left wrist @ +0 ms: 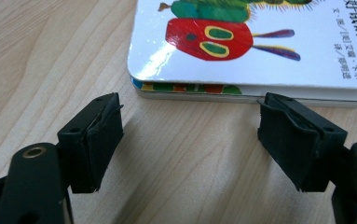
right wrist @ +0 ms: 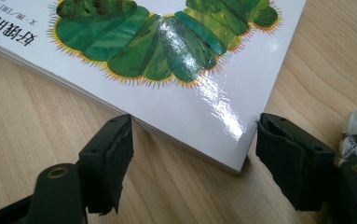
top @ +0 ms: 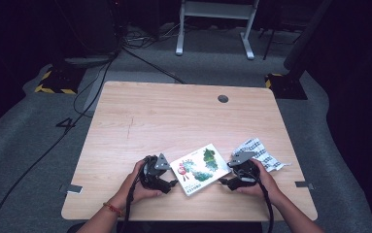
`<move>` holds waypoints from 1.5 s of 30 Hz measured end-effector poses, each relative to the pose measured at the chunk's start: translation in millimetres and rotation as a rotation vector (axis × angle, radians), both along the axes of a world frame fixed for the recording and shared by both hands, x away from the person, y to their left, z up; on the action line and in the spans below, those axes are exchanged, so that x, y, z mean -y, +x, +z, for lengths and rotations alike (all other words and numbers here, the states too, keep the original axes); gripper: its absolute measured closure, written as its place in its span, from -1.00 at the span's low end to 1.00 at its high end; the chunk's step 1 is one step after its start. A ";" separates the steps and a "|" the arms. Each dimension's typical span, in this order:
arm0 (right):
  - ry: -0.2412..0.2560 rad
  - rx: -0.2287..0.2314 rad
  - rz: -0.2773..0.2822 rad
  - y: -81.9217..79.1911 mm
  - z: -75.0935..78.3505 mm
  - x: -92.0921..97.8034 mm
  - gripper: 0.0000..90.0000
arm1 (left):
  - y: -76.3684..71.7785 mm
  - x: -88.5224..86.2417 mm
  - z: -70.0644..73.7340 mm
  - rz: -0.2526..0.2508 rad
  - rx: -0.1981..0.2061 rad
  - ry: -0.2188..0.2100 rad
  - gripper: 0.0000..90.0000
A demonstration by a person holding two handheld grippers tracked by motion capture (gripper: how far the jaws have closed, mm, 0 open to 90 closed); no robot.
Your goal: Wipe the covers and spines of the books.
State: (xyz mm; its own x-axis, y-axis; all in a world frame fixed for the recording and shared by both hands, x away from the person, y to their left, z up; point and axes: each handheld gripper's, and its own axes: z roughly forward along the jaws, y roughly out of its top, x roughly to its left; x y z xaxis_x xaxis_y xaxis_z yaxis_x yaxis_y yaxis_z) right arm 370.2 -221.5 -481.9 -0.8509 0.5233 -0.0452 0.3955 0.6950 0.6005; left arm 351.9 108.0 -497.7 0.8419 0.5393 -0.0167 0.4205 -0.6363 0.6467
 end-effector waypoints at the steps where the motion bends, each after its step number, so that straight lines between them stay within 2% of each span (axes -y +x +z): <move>1: 0.002 -0.002 -0.001 0.2 -0.1 0.1 -0.38 | -1.0 0.4 -0.1 -0.004 -0.005 0.001 -0.54; 7: 0.010 -0.006 -0.008 1.1 -1.1 0.5 -0.39 | -7.4 5.9 -0.1 -0.034 -0.003 0.004 -0.60; 13: 0.028 -0.011 -0.017 2.1 -2.1 1.1 -0.39 | -10.8 12.6 3.4 -0.032 0.027 0.003 -0.59; 19: 0.041 -0.019 -0.020 3.1 -2.0 2.6 -0.38 | -9.6 19.6 3.2 -0.038 0.048 0.028 -0.56; 22: 0.048 -0.022 -0.023 3.5 -1.9 3.0 -0.38 | -9.2 19.5 5.4 -0.011 0.074 0.015 -0.54; 24: 0.055 -0.023 -0.023 3.6 -1.5 3.3 -0.37 | -8.9 18.5 7.2 -0.016 0.086 0.006 -0.52; 27: 0.064 -0.026 -0.023 3.6 -0.8 3.9 -0.37 | -10.2 19.9 10.1 -0.007 0.144 0.030 -0.51; 28: 0.068 -0.029 -0.022 4.1 -0.8 4.2 -0.37 | -10.5 20.5 11.5 -0.004 0.156 0.022 -0.51; 34: 0.077 -0.032 -0.020 5.7 0.4 4.7 -0.34 | -11.4 22.6 17.8 -0.029 0.211 0.030 -0.54; 39: 0.074 -0.034 -0.016 6.5 0.6 4.2 -0.35 | -10.3 16.1 17.0 -0.017 0.190 0.017 -0.54; 41: 0.070 -0.035 -0.016 6.6 0.4 3.9 -0.35 | -10.1 14.5 16.0 -0.010 0.187 0.024 -0.54; 43: 0.067 -0.034 -0.015 6.8 0.2 3.7 -0.36 | -11.0 12.7 15.3 -0.006 0.191 0.025 -0.54; 45: 0.067 -0.034 -0.015 6.8 0.2 3.6 -0.36 | -13.3 11.1 16.0 -0.004 0.217 0.029 -0.54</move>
State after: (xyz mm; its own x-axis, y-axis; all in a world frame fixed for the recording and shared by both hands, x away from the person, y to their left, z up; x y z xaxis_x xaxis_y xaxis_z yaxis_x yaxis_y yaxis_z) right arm 377.0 -225.1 -481.7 -0.8433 0.5372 0.0192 0.4267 0.6472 0.6318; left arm 338.7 96.9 -481.7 0.8262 0.5336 0.1810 0.2707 -0.6576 0.7030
